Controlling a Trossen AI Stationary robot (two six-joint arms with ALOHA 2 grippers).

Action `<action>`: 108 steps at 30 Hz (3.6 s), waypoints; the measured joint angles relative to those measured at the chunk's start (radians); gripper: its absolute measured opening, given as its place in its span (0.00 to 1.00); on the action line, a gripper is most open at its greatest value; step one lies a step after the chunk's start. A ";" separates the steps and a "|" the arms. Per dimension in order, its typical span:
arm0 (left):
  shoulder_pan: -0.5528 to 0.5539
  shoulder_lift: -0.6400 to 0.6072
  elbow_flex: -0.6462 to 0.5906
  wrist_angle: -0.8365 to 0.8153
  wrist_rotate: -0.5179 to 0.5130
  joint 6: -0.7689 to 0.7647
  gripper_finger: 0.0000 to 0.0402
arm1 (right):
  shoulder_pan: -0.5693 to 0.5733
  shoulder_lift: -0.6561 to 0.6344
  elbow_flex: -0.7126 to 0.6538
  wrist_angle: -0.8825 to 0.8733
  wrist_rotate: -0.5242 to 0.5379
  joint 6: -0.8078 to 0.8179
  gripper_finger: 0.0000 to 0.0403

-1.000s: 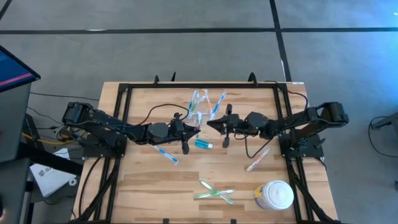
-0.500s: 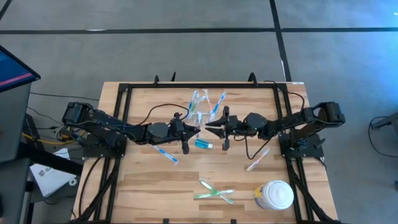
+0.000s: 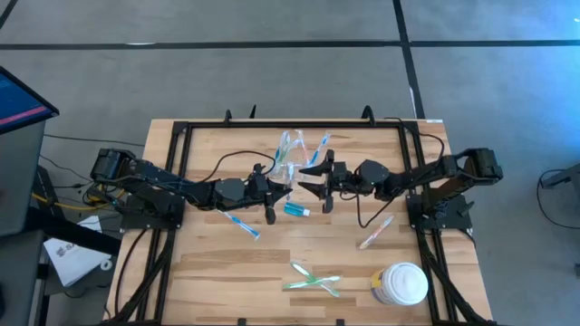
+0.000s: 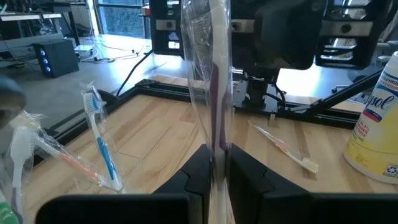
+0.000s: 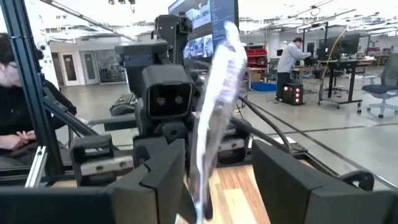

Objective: Pick & Place toothbrushing station
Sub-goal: Put the purple toothbrush into the transparent organizer

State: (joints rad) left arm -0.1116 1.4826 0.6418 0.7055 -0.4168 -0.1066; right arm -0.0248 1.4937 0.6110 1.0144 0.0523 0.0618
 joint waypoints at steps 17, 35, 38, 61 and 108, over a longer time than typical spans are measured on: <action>0.000 0.000 0.000 -0.001 0.000 0.002 0.08 | -0.002 0.000 0.101 -0.140 -0.001 -0.001 0.47; 0.001 0.000 0.000 -0.001 0.000 0.006 0.08 | -0.004 0.049 0.113 -0.131 0.000 0.016 0.45; 0.001 0.000 0.000 -0.001 0.000 0.006 0.08 | -0.004 0.110 0.152 -0.094 -0.002 0.015 0.44; 0.002 -0.001 -0.030 0.022 -0.023 0.006 0.08 | -0.011 0.149 0.215 -0.165 -0.003 -0.035 0.38; 0.002 0.000 -0.031 0.021 -0.024 -0.001 0.17 | -0.013 0.147 0.215 -0.146 -0.056 -0.036 0.02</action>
State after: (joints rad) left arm -0.1097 1.4822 0.6113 0.7269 -0.4408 -0.1074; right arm -0.0380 1.6409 0.8257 0.8680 -0.0040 0.0263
